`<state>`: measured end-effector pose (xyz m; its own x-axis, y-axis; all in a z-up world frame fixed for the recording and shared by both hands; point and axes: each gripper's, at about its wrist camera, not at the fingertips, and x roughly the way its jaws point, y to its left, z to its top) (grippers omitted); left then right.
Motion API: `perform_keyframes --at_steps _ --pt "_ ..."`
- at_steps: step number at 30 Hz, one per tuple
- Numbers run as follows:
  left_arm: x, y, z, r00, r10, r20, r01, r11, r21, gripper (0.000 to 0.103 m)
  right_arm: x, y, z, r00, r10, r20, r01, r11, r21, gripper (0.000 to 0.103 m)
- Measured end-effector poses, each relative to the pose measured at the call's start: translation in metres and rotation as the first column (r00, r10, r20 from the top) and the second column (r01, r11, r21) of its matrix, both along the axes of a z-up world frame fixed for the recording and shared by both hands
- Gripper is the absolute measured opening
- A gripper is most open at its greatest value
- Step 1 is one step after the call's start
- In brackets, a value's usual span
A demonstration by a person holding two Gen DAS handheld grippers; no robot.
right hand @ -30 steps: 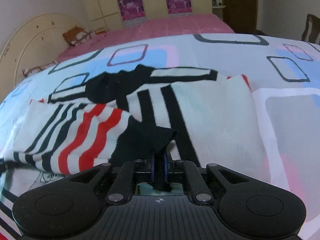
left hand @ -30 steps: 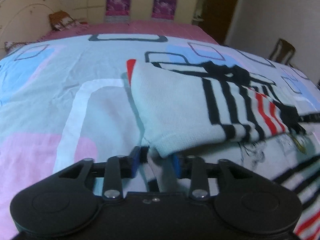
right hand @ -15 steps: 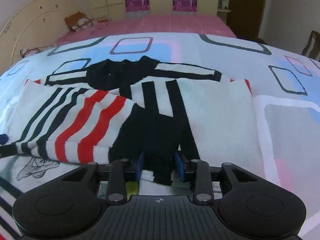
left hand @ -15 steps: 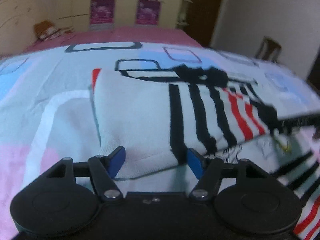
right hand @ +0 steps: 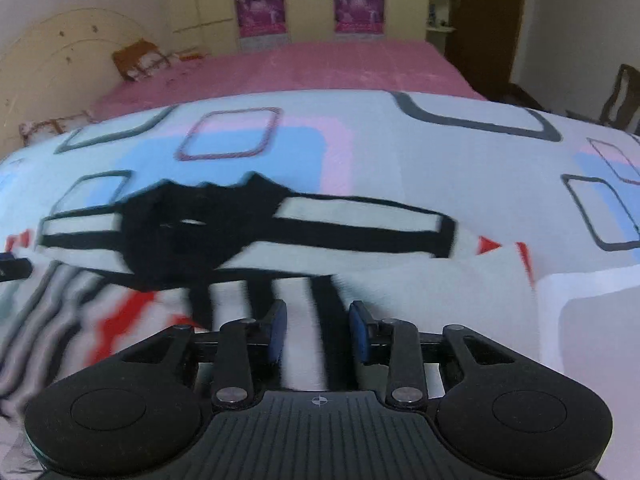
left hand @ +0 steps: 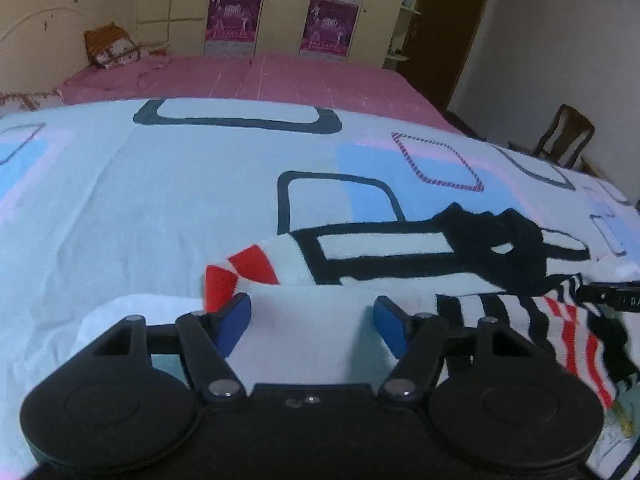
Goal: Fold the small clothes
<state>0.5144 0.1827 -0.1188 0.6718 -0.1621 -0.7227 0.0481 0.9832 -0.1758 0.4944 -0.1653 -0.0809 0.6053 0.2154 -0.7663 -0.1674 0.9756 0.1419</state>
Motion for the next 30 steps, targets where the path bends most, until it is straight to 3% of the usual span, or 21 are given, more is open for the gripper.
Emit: perform_keyframes --at_steps 2,4,5,6,7,8,9,11,16,18,20,22,27,30 --pt "-0.011 -0.007 0.011 1.000 -0.001 0.016 0.001 1.000 0.010 0.068 -0.009 0.004 0.010 1.000 0.000 0.015 0.000 1.000 -0.009 0.034" --pt "-0.025 -0.022 0.020 0.998 -0.036 0.057 0.037 0.999 -0.020 0.070 -0.023 0.014 0.023 0.997 0.025 0.068 -0.028 0.998 0.049 0.039" --pt "-0.031 -0.033 0.023 0.996 -0.058 0.067 0.060 0.998 -0.028 0.070 -0.029 0.025 0.027 0.995 0.051 0.090 -0.057 0.996 0.067 0.062" --pt "-0.035 -0.045 0.023 0.994 -0.080 0.073 0.082 0.996 -0.032 0.070 -0.033 0.037 0.028 0.991 0.083 0.106 -0.091 0.993 0.071 0.066" --pt "-0.039 -0.057 0.023 0.992 -0.097 0.079 0.100 0.995 -0.030 0.070 -0.036 0.051 0.028 0.987 0.122 0.106 -0.131 0.989 0.075 0.066" --pt "-0.042 -0.068 0.021 0.991 -0.107 0.085 0.109 0.994 -0.020 0.070 -0.038 0.061 0.026 0.985 0.140 0.099 -0.148 0.986 0.075 0.058" --pt "-0.044 -0.078 0.017 0.990 -0.113 0.082 0.114 0.993 -0.009 0.070 -0.039 0.072 0.023 0.983 0.164 0.083 -0.170 0.983 0.068 0.036" --pt "-0.046 -0.090 0.006 0.992 -0.112 0.056 0.112 0.994 -0.001 0.070 -0.040 0.084 0.014 0.983 0.179 0.049 -0.182 0.982 0.061 0.027" --pt "-0.062 -0.085 -0.003 0.990 -0.131 0.059 0.122 0.984 0.133 0.072 -0.050 0.083 0.006 0.982 0.186 0.044 -0.183 0.981 -0.062 0.027" --pt "-0.077 -0.058 -0.003 0.992 -0.105 0.068 0.097 0.990 0.104 0.072 -0.051 0.049 0.001 0.996 0.082 0.032 -0.079 0.993 -0.086 0.027" --pt "-0.085 -0.046 -0.002 0.993 -0.090 0.072 0.083 0.991 0.103 0.066 -0.056 0.020 -0.001 0.998 0.060 0.010 -0.060 0.998 -0.020 0.027" --pt "-0.082 -0.053 0.004 0.995 -0.084 0.060 0.076 0.989 0.126 0.066 -0.060 0.023 0.005 0.997 0.079 0.011 -0.078 0.996 -0.043 0.028" --pt "-0.093 -0.078 0.020 0.989 -0.109 0.096 0.100 0.991 0.092 0.068 -0.077 0.042 0.018 0.991 0.130 0.045 -0.130 0.991 0.009 0.028" --pt "-0.097 -0.088 0.004 0.991 -0.133 0.030 0.128 0.981 0.147 0.069 -0.084 0.044 0.005 0.991 0.133 0.015 -0.132 0.991 -0.032 0.028"
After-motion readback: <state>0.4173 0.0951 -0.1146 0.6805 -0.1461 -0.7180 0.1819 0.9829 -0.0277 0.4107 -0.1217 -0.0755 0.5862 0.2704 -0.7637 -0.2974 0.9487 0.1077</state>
